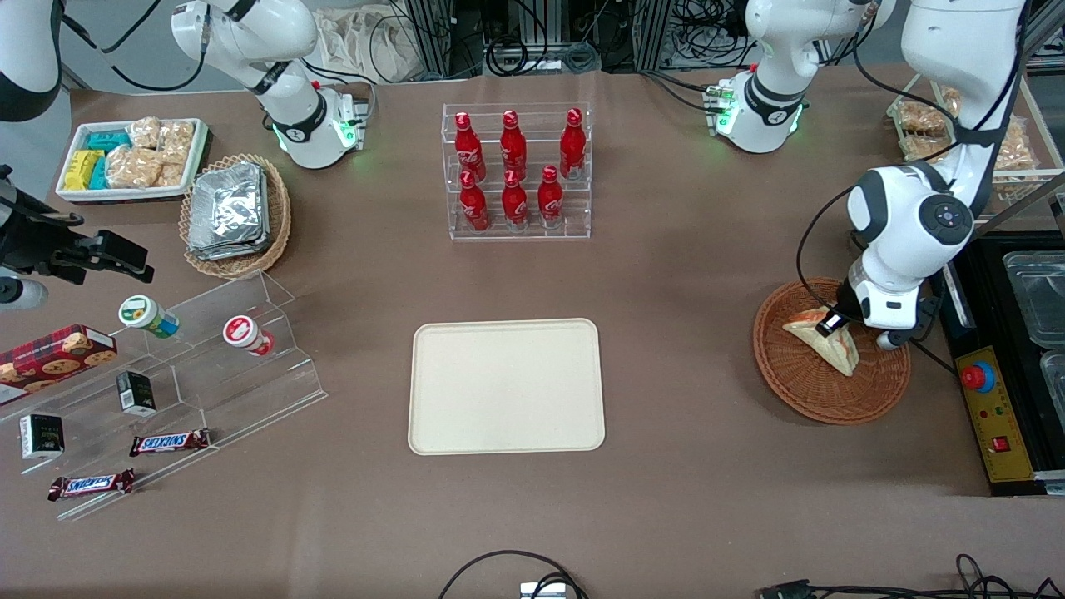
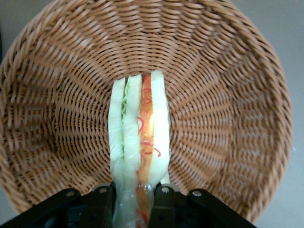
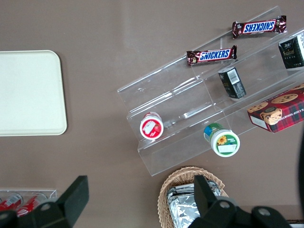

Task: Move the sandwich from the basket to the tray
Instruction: 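Close the left gripper on the wrapped sandwich wedge and lift it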

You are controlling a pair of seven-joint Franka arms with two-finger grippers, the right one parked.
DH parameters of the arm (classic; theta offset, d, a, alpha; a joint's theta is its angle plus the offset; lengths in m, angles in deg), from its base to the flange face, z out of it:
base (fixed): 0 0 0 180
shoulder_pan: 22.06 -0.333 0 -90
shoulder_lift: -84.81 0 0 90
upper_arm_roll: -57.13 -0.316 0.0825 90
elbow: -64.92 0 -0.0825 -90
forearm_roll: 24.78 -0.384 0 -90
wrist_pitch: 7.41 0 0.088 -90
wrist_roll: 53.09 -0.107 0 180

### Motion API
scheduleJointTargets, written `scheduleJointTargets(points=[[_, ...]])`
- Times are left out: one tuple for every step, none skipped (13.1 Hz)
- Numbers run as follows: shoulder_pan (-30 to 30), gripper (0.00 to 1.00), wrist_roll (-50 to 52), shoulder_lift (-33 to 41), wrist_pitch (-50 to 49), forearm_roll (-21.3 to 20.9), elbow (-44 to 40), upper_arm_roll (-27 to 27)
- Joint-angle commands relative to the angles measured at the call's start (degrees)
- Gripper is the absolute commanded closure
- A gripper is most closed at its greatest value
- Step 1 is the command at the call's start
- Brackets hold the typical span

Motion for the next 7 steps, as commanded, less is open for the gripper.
scheduleJointTargets(points=[[1.3, 0.85, -4.5, 7.5, -6.5, -1.4, -0.5, 0.2], [2.4, 0.85, -6.0, 8.4, -9.2, -2.4, -1.8, 0.3], [3.2, 0.85, -7.5, 9.0, -12.8, -4.7, -4.2, 0.5], [3.4, 0.85, -9.1, 9.3, -17.5, -7.2, -7.2, 0.9], [3.9, 0.85, -11.1, 9.0, -23.1, -8.1, -11.6, 2.3], [4.1, 0.87, -13.1, 8.4, -27.8, -8.1, -16.4, 3.5], [4.2, 0.89, -14.2, 7.3, -30.8, -8.1, -20.2, 5.2]])
